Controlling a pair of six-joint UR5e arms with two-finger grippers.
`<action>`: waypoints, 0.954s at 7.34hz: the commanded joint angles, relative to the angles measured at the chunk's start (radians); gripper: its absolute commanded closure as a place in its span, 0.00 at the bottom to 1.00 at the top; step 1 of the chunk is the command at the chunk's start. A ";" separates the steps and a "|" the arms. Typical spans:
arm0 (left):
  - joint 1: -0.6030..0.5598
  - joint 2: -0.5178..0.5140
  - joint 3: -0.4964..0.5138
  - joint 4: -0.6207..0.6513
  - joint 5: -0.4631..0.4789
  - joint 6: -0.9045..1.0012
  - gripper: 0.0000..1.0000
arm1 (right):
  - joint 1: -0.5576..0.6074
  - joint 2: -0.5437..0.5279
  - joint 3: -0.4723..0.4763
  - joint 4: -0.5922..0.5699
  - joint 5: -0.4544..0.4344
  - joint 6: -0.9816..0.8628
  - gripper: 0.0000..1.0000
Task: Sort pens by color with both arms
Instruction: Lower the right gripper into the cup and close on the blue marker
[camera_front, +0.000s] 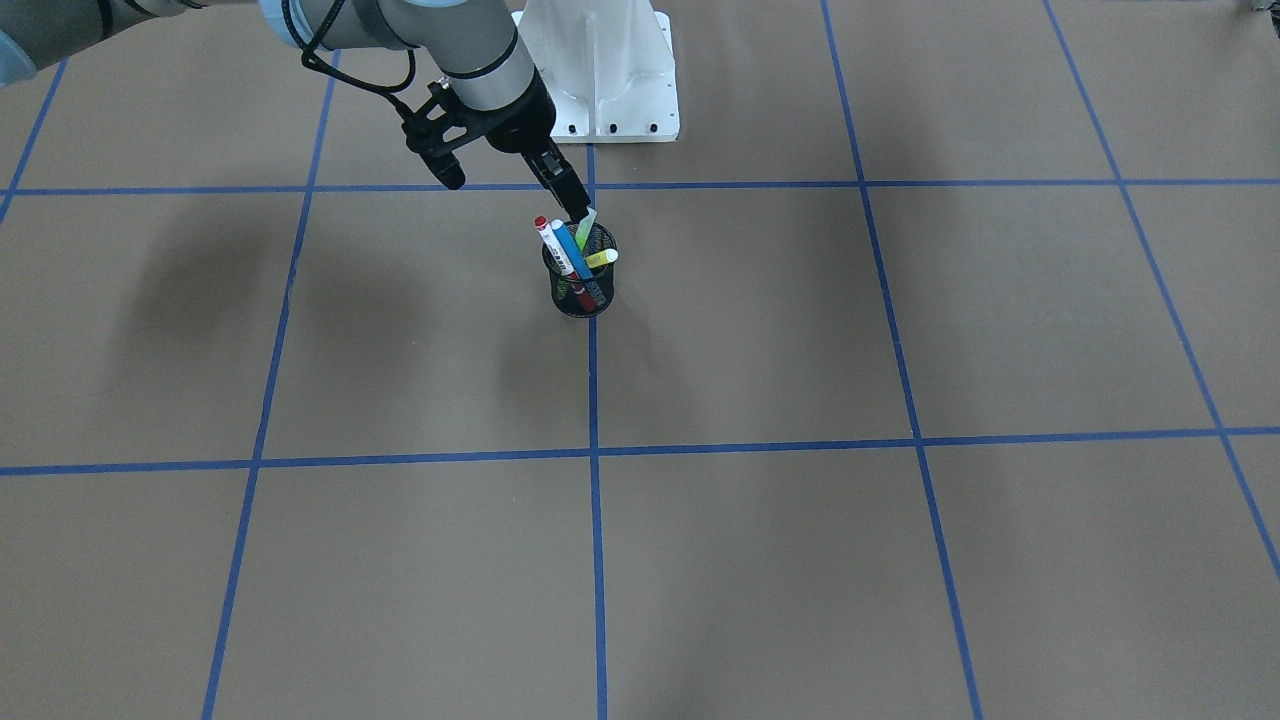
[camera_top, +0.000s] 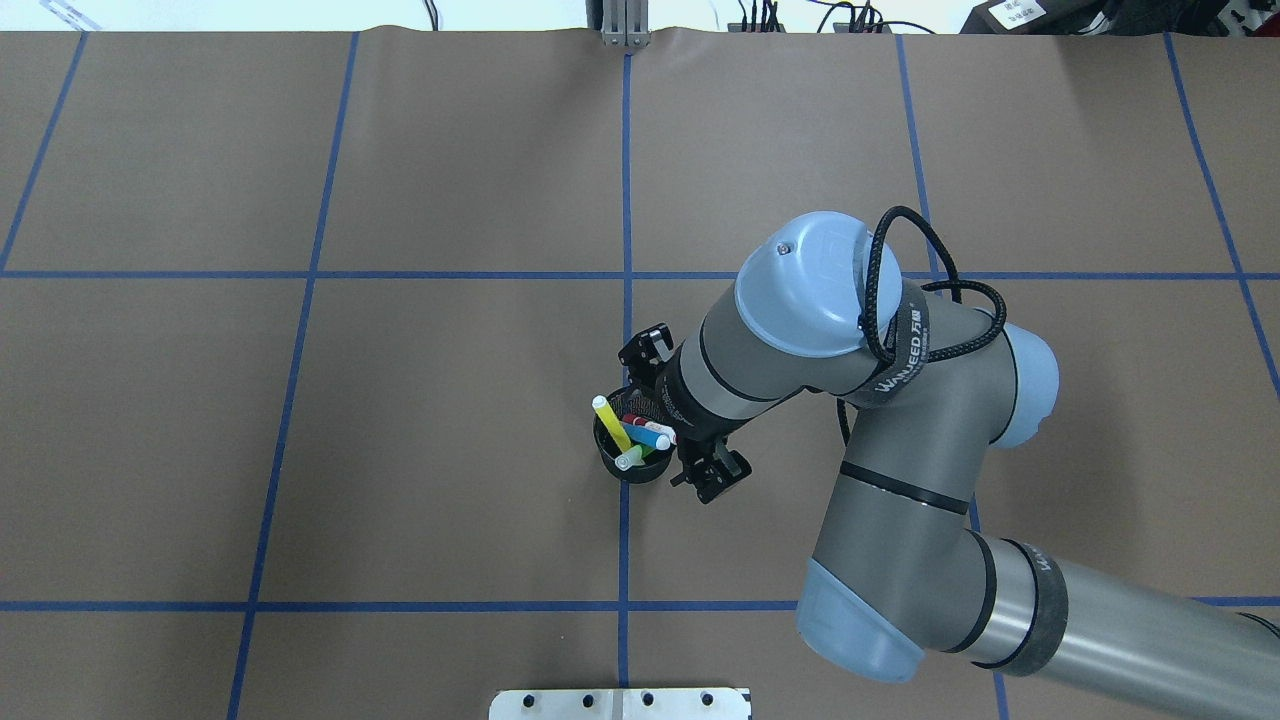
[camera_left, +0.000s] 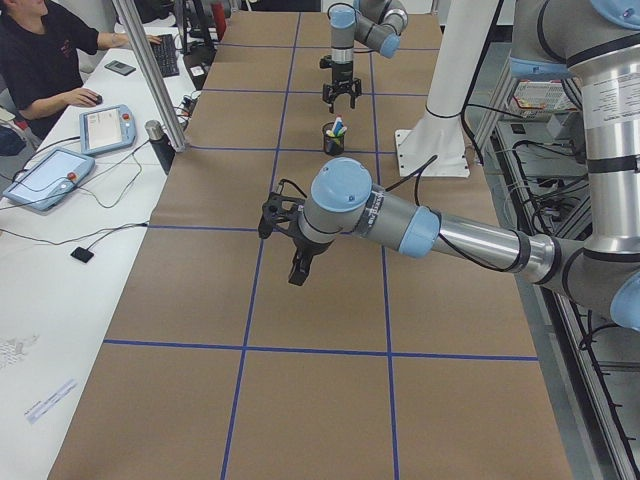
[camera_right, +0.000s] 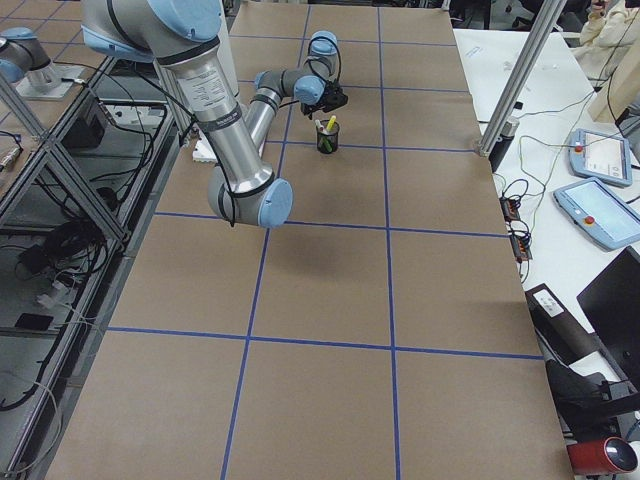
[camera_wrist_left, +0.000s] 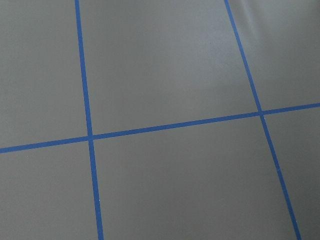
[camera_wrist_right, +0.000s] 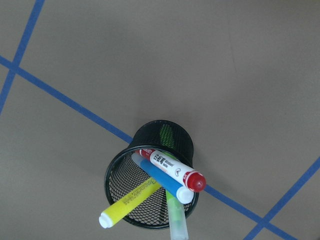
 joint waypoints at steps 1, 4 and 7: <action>0.000 -0.001 -0.003 0.000 0.000 0.000 0.00 | -0.010 -0.002 -0.002 0.005 -0.012 0.025 0.17; 0.000 -0.001 -0.002 0.000 0.000 0.000 0.00 | -0.041 0.000 -0.008 0.010 -0.053 0.033 0.26; 0.000 -0.005 -0.002 0.000 0.000 0.000 0.00 | -0.039 -0.038 -0.005 0.110 -0.080 0.036 0.26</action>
